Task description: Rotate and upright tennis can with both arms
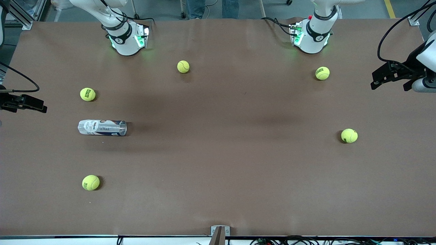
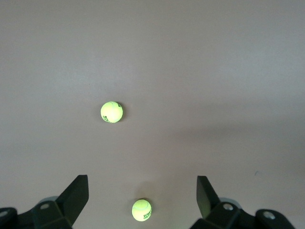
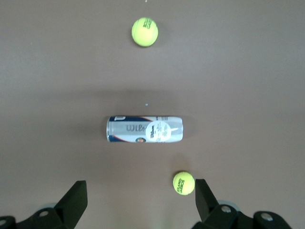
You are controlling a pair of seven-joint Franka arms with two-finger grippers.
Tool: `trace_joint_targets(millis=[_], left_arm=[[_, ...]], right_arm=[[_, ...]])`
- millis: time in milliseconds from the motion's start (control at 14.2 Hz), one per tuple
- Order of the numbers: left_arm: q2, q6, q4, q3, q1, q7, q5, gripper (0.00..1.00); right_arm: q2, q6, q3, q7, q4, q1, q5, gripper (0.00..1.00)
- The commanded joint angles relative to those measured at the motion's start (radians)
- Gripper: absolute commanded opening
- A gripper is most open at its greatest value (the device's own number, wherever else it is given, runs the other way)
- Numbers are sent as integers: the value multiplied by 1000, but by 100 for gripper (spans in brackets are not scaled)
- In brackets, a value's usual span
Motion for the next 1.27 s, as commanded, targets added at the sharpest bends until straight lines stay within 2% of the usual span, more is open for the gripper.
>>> trace_joint_targets(millis=[0,495,777,1201], left_arm=[[3,-9,13,-5,8,-12,12,100],[5,-9,13,-5,6,-14,12,100],[5,-9,13,-6,6,-14,12,100],[5,-9,13,-5,6,-14,13,100]], right_arm=[[-37,-49,-1,-10,-13,25,10,100],[-207,-20,-4,-12,-195,31,1,100],[-324,44,-6,-12,-335,30,1,100],[-359,35,-4,-13,-337,28,3,100]])
